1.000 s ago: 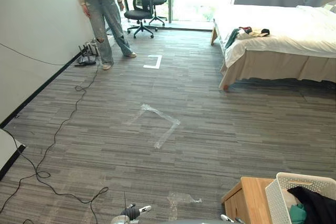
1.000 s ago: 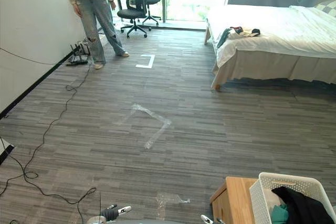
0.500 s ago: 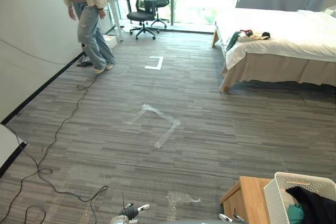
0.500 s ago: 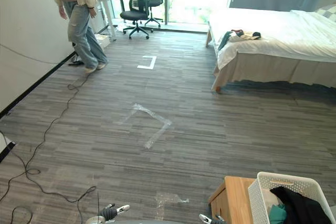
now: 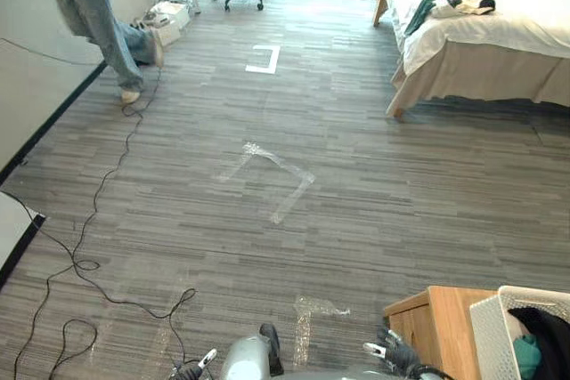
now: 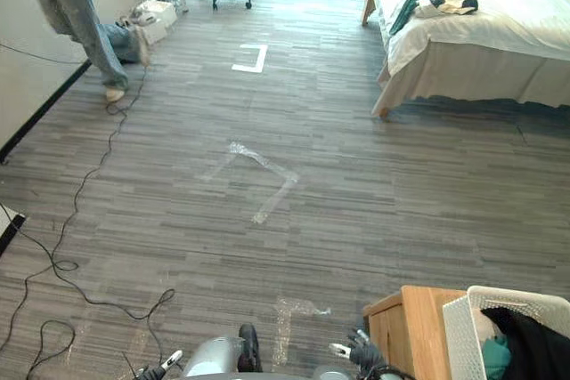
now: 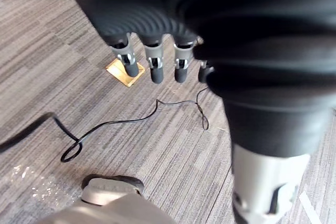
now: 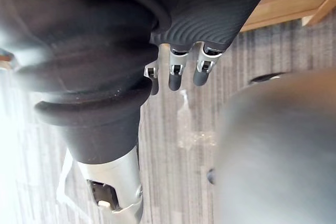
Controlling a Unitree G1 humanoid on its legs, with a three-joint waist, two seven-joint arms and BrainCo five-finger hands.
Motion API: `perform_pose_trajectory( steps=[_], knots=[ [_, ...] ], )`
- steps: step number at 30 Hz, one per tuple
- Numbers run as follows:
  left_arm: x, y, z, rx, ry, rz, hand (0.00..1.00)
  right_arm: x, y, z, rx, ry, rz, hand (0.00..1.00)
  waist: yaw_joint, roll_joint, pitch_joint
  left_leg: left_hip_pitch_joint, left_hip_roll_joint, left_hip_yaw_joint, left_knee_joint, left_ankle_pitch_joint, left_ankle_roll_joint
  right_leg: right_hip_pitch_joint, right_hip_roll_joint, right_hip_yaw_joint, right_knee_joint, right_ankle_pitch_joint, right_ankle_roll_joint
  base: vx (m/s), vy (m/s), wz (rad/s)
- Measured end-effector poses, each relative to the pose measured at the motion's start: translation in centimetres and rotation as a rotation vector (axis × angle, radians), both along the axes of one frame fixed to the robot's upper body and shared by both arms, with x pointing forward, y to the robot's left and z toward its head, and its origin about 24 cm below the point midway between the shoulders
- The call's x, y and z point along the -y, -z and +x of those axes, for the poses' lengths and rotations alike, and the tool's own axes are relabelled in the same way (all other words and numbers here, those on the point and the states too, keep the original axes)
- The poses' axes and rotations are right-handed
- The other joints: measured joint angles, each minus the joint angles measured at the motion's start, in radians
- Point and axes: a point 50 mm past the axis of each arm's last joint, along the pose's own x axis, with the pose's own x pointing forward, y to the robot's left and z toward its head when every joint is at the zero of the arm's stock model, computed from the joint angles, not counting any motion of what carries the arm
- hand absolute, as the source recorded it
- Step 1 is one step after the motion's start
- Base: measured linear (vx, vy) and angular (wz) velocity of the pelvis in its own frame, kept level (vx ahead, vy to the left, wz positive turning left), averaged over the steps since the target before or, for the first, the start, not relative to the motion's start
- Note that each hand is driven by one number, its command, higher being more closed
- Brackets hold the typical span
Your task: Tidy the bed and pick cloth on bed and put in laundry
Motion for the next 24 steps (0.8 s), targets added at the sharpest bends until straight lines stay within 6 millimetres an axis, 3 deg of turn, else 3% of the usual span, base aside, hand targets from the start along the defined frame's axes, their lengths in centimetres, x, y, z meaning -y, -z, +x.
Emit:
perform_pose_trajectory(
  steps=[1, 2, 3, 5, 7, 9, 10, 11, 12, 13, 14, 15, 16, 17, 19, 20, 23, 24],
  knots=[
    [-0.1, 0.0, 0.1, -0.009, 0.041, 0.012, 0.00, 0.2, 0.0, -0.4, 0.000, 0.041, 0.000, 0.00, -0.005, 0.003, 0.007, 0.062, -0.001, 0.012, -0.037, 0.000, 0.000, -0.043, -0.024, -0.053, 0.120, -0.004, -0.022, 0.21, 0.066, -0.48],
    [-0.1, 0.0, 0.2, -0.016, 0.085, 0.021, 0.00, 0.2, 0.1, -0.7, 0.000, 0.064, 0.006, 0.00, -0.005, 0.009, 0.012, 0.120, 0.005, 0.015, -0.077, -0.001, 0.001, -0.070, -0.013, -0.106, 0.144, -0.035, -0.026, 0.20, 0.052, -0.50],
    [-0.1, -0.1, 0.3, -0.018, 0.113, 0.024, 0.00, 0.1, 0.1, -0.8, 0.001, 0.068, 0.008, 0.00, -0.009, 0.009, 0.012, 0.141, 0.013, 0.016, -0.094, -0.001, 0.000, -0.082, -0.005, -0.135, 0.130, -0.051, -0.028, 0.15, 0.026, -0.34],
    [-0.2, -0.1, 0.8, -0.015, 0.165, 0.023, 0.00, -0.1, 0.0, -0.6, 0.023, 0.093, 0.018, 0.00, -0.038, 0.010, 0.013, 0.185, 0.054, 0.030, -0.134, -0.006, -0.009, -0.132, 0.064, -0.237, -0.029, -0.062, -0.041, 0.21, -0.029, -0.18],
    [-0.3, -0.1, 1.1, -0.029, 0.205, 0.018, 0.00, -0.1, 0.0, -0.5, 0.033, 0.101, 0.019, 0.00, -0.054, 0.010, 0.014, 0.207, 0.076, 0.049, -0.154, -0.015, -0.030, -0.171, 0.120, -0.316, -0.273, 0.005, -0.070, 0.38, -0.071, -0.24],
    [-0.4, -0.2, 1.3, -0.035, 0.222, 0.013, 0.00, -0.3, 0.0, -0.9, 0.043, 0.142, 0.030, 0.00, -0.057, 0.000, 0.022, 0.261, 0.068, 0.090, -0.157, -0.026, -0.076, -0.181, 0.159, -0.359, -0.603, 0.188, -0.076, 0.50, -0.111, -0.27],
    [-0.4, -0.2, 1.2, -0.036, 0.226, 0.009, 0.00, -0.4, 0.0, -1.0, 0.045, 0.152, 0.034, 0.00, -0.058, -0.002, 0.023, 0.277, 0.062, 0.094, -0.154, -0.038, -0.092, -0.179, 0.160, -0.358, -0.633, 0.215, -0.078, 0.52, -0.164, -0.15],
    [-0.5, -0.1, 1.1, -0.042, 0.233, 0.006, 0.00, -0.5, 0.0, -1.3, 0.048, 0.178, 0.043, 0.00, -0.068, -0.006, 0.025, 0.325, 0.053, 0.093, -0.156, -0.063, -0.130, -0.168, 0.160, -0.349, -0.659, 0.264, -0.116, 0.56, -0.179, -0.05],
    [-0.3, 0.0, 0.9, -0.049, 0.236, -0.004, 0.00, -0.3, 0.0, -1.3, 0.052, 0.191, 0.042, 0.00, -0.074, 0.002, 0.028, 0.352, 0.059, 0.093, -0.159, -0.075, -0.145, -0.158, 0.162, -0.342, -0.643, 0.334, -0.178, 0.63, -0.204, -0.02],
    [0.3, 0.1, 1.4, -0.041, 0.250, -0.021, 0.00, 0.2, -0.2, -1.1, 0.063, 0.203, 0.034, 0.00, -0.084, 0.031, 0.029, 0.381, 0.086, 0.099, -0.157, -0.074, -0.170, -0.162, 0.186, -0.350, -0.582, 0.324, -0.258, 0.61, -0.227, -0.17],
    [1.1, 0.1, 2.1, -0.006, 0.256, -0.036, 0.00, 0.6, -0.3, -1.0, 0.068, 0.217, 0.024, 0.00, -0.082, 0.051, 0.025, 0.373, 0.115, 0.110, -0.105, -0.050, -0.214, -0.172, 0.205, -0.344, -0.549, 0.269, -0.263, 0.57, -0.255, -0.27],
    [1.2, 0.0, 2.4, 0.008, 0.248, -0.037, 0.00, 0.7, -0.3, -1.0, 0.068, 0.218, 0.023, 0.00, -0.082, 0.053, 0.025, 0.355, 0.131, 0.111, -0.049, -0.039, -0.232, -0.171, 0.213, -0.334, -0.544, 0.251, -0.263, 0.59, -0.340, -0.45],
    [1.1, -0.1, 2.6, 0.021, 0.220, -0.039, 0.00, 0.9, -0.3, -1.1, 0.059, 0.216, 0.015, 0.00, -0.085, 0.057, 0.023, 0.289, 0.183, 0.103, 0.136, -0.020, -0.260, -0.146, 0.234, -0.320, -0.555, 0.221, -0.260, 0.59, -0.329, -0.50],
    [1.0, -0.1, 2.7, 0.030, 0.205, -0.041, 0.00, 0.9, -0.2, -1.1, 0.053, 0.209, 0.016, 0.00, -0.085, 0.066, 0.024, 0.197, 0.260, 0.083, 0.395, 0.037, -0.237, -0.097, 0.266, -0.301, -0.595, 0.201, -0.269, 0.50, -0.261, -0.53],
    [0.8, -0.2, 2.9, 0.056, 0.171, -0.039, 0.00, 1.1, -0.3, -1.2, 0.049, 0.194, 0.009, 0.00, -0.083, 0.078, 0.028, 0.067, 0.348, 0.036, 0.729, 0.034, -0.213, -0.004, 0.312, -0.264, -0.647, 0.184, -0.272, 0.48, -0.142, -0.61],
    [0.5, -0.4, 3.1, 0.072, 0.149, -0.032, 0.00, 0.9, -0.2, -1.2, 0.044, 0.183, 0.011, 0.00, -0.077, 0.073, 0.032, 0.004, 0.369, 0.021, 0.841, 0.015, -0.184, 0.058, 0.323, -0.236, -0.667, 0.169, -0.277, 0.64, -0.171, -0.66],
    [0.5, -0.5, 3.4, 0.090, 0.142, -0.030, 0.00, 1.0, -0.1, -1.4, 0.031, 0.165, 0.005, 0.00, -0.050, 0.063, 0.039, -0.104, 0.345, 0.016, 0.840, -0.006, -0.148, 0.163, 0.324, -0.165, -0.718, 0.161, -0.264, 0.36, -0.079, -0.73],
    [0.8, -0.5, 3.3, 0.099, 0.131, -0.042, 0.00, 1.0, -0.2, -1.0, 0.039, 0.155, 0.003, 0.00, -0.032, 0.066, 0.038, -0.162, 0.313, 0.015, 0.735, -0.015, -0.135, 0.202, 0.318, -0.112, -0.748, 0.158, -0.260, 0.37, -0.015, -0.98]
  ],
)
